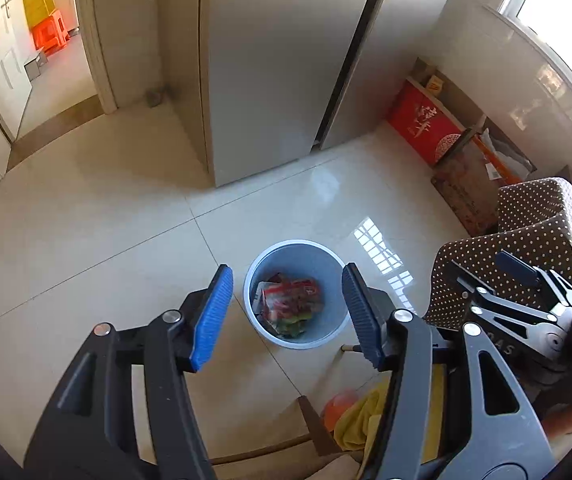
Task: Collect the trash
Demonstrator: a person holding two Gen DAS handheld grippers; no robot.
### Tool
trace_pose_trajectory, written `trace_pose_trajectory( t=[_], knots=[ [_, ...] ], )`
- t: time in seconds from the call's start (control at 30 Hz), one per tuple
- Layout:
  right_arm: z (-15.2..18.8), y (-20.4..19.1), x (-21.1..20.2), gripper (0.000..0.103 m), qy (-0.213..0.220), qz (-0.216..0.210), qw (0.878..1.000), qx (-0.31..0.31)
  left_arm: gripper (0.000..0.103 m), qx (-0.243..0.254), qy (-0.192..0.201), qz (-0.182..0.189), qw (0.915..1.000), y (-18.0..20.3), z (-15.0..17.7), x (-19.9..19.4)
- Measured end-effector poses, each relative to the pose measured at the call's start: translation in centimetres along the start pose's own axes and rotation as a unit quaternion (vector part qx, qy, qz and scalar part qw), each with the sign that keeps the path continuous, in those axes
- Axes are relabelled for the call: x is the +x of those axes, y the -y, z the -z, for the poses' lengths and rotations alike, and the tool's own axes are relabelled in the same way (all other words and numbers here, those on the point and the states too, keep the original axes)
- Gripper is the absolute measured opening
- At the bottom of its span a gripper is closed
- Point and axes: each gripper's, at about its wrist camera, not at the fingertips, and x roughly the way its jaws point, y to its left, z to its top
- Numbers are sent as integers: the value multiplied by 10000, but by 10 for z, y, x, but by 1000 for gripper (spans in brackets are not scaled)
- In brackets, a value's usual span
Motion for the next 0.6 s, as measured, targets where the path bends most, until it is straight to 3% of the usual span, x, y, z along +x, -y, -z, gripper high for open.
trace_pose_trajectory(
  t=[0.23,0.6],
  knots=[
    [6,13,-36,80,223,-264,9992,176,58,279,155,5,9995,19,3,-13],
    [31,53,-128,80,1092,-569,9914,442,65,781,835,24,9934,68,25,-70]
  ],
)
